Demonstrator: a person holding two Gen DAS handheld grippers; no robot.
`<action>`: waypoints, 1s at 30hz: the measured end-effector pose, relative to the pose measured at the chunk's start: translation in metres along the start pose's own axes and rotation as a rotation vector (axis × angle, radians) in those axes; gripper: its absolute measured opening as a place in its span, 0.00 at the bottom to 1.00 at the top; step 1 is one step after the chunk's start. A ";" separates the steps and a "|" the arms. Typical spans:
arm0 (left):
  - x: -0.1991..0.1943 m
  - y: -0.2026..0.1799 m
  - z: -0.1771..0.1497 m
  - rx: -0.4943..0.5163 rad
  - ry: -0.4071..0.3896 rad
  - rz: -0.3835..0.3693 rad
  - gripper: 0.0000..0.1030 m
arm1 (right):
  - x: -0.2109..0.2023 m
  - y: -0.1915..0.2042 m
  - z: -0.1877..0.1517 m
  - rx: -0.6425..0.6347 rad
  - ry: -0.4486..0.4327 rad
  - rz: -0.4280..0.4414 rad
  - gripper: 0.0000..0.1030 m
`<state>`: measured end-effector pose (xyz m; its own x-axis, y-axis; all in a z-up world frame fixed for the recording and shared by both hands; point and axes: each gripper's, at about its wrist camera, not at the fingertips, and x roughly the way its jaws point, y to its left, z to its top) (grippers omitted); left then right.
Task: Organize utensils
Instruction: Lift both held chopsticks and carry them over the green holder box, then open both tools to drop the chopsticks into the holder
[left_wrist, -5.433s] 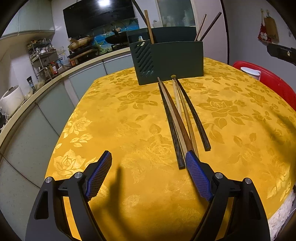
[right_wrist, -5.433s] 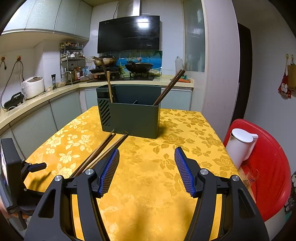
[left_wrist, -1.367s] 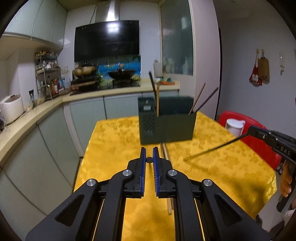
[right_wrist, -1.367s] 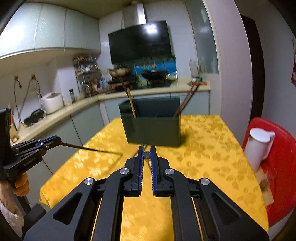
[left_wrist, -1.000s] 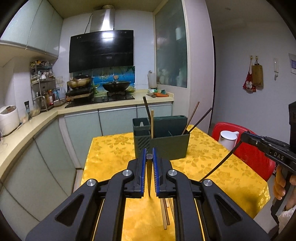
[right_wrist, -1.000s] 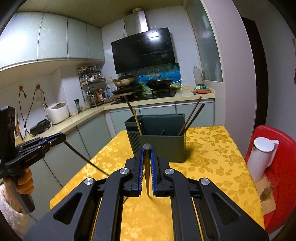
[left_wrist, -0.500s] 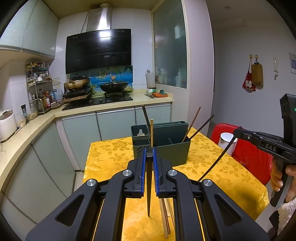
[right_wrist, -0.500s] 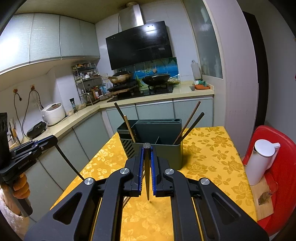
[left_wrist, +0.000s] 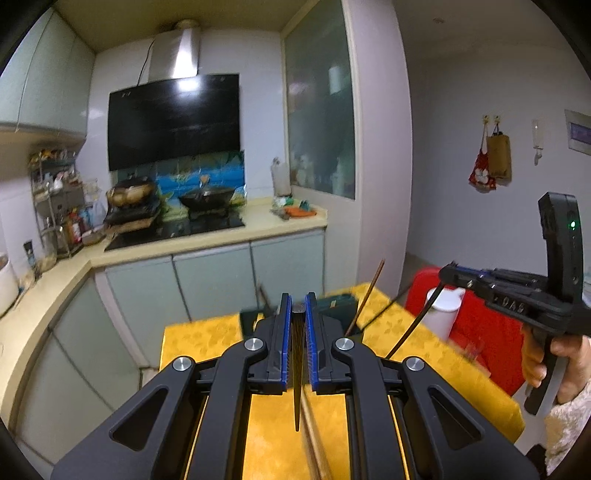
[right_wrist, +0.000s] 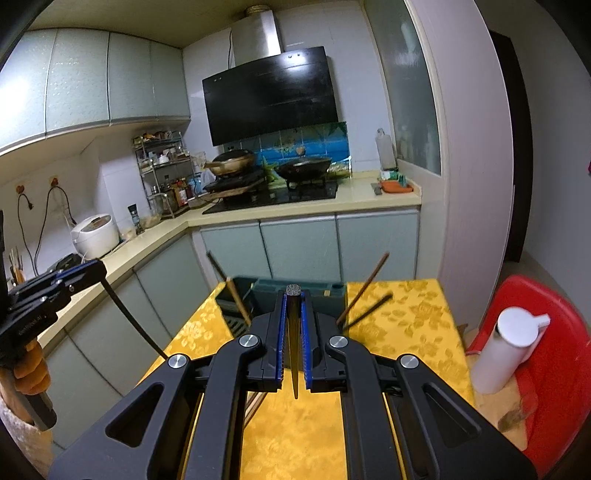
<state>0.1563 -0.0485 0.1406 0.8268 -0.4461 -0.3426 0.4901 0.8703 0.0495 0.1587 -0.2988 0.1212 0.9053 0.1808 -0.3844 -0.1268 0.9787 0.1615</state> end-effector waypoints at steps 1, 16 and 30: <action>0.003 -0.003 0.008 0.007 -0.011 -0.004 0.07 | 0.001 0.000 0.005 -0.004 -0.005 -0.001 0.08; 0.101 -0.005 0.081 -0.028 -0.034 0.013 0.07 | 0.052 -0.023 0.067 -0.012 -0.019 -0.048 0.08; 0.176 0.010 0.032 -0.063 0.108 0.020 0.07 | 0.122 -0.031 0.042 0.019 0.159 -0.029 0.08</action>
<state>0.3157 -0.1248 0.1108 0.7998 -0.4068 -0.4413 0.4532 0.8914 -0.0004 0.2901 -0.3115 0.1077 0.8325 0.1668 -0.5283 -0.0921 0.9820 0.1648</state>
